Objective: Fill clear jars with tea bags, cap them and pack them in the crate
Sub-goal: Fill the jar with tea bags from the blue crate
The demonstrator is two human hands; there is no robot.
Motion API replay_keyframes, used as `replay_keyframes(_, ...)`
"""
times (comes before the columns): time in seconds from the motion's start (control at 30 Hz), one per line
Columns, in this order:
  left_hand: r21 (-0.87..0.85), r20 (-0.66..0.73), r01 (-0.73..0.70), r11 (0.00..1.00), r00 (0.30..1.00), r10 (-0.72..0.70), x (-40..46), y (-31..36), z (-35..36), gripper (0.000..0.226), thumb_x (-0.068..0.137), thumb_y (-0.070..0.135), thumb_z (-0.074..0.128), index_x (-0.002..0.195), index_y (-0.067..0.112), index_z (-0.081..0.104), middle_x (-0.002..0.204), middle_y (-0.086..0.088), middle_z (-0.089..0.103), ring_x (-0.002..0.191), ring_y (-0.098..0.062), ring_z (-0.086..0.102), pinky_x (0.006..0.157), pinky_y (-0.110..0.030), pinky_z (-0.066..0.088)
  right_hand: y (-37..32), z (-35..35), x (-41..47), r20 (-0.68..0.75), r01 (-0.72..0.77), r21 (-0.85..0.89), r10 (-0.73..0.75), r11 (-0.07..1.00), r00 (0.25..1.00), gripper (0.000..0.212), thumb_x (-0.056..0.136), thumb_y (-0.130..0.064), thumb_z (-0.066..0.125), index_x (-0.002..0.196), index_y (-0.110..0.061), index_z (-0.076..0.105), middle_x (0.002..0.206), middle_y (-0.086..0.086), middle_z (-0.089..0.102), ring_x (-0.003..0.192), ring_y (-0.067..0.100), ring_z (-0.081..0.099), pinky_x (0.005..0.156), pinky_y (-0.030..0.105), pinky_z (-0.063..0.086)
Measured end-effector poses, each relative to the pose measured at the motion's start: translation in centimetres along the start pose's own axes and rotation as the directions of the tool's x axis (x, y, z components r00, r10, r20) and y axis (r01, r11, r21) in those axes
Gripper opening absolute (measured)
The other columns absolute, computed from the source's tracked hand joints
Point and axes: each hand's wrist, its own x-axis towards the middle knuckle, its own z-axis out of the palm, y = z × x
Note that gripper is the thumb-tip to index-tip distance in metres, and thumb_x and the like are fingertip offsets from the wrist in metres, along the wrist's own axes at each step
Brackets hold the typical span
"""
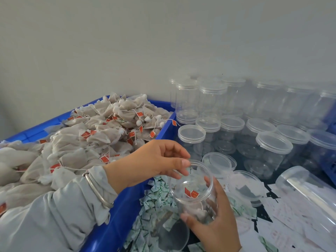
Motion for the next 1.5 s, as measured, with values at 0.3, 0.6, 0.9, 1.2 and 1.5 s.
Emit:
replay_keyframes(0.3, 0.266, -0.621, 0.025, 0.964, 0.769, 0.152, 0.6, 0.5, -6.5, 0.013, 0.085, 0.011, 0.066, 0.078, 0.022, 0.068, 0.074, 0.003, 0.072, 0.069, -0.009, 0.066, 0.069, -0.024, 0.057, 0.5, -0.1, 0.1, -0.002, 0.013, -0.027, -0.013, 1.0, 1.0, 0.098, 0.052, -0.013, 0.091, 0.126, -0.049, 0.037, 0.125, -0.032, 0.045, 0.111, -0.024, 0.041, 0.082, -0.005, 0.034)
replay_keyframes(0.6, 0.634, -0.751, 0.569, 0.524, 0.614, 0.242, 0.0, -2.2, -13.5, 0.027, 0.086, 0.01, 0.052, 0.108, 0.016, 0.066, 0.104, 0.002, 0.063, 0.078, -0.011, 0.055, 0.066, -0.022, 0.039, 0.5, -0.1, 0.0, 0.015, 0.005, -0.023, -0.005, 1.0, 1.0, 0.1, 0.052, -0.013, 0.091, 0.132, -0.04, 0.037, 0.127, -0.032, 0.042, 0.108, -0.028, 0.039, 0.081, -0.002, 0.037)
replay_keyframes(0.9, 0.695, -0.717, 0.71, 0.114, 0.696, 0.034, 0.3, -3.8, -12.8, 0.048, 0.084, 0.021, 0.063, 0.129, 0.011, 0.049, 0.122, -0.01, 0.055, 0.106, -0.027, 0.057, 0.086, -0.035, 0.048, 0.5, 0.1, -0.1, 0.025, 0.032, 0.008, -0.032, 0.999, 0.999, 0.103, 0.049, -0.012, 0.092, 0.131, -0.041, 0.038, 0.126, -0.033, 0.045, 0.112, -0.018, 0.046, 0.094, 0.016, 0.043)
replay_keyframes(1.2, 0.639, -0.73, 0.572, 0.514, 0.662, 0.17, 0.3, -2.4, -12.7, 0.017, 0.086, 0.017, 0.051, 0.078, 0.008, 0.063, 0.079, -0.007, 0.063, 0.075, -0.021, 0.059, 0.056, -0.026, 0.042, 0.6, 0.3, -0.1, 0.081, 0.021, 0.031, -0.023, 0.999, 0.996, 0.114, 0.045, -0.016, 0.093, 0.142, -0.03, 0.033, 0.129, -0.031, 0.044, 0.122, 0.01, 0.05, 0.105, 0.045, 0.041)
replay_keyframes(1.5, 0.027, -0.776, 0.006, 1.0, 0.63, 0.017, 0.6, 0.2, -9.1, 0.019, 0.094, 0.026, 0.055, 0.086, 0.012, 0.066, 0.076, -0.007, 0.066, 0.064, -0.017, 0.06, 0.052, -0.022, 0.047, 0.0, 0.2, -0.5, 0.047, -0.042, 0.098, 0.037, 0.994, 0.998, 0.11, 0.045, -0.007, 0.091, 0.136, -0.039, 0.04, 0.123, -0.032, 0.053, 0.11, -0.004, 0.056, 0.1, 0.042, 0.048)
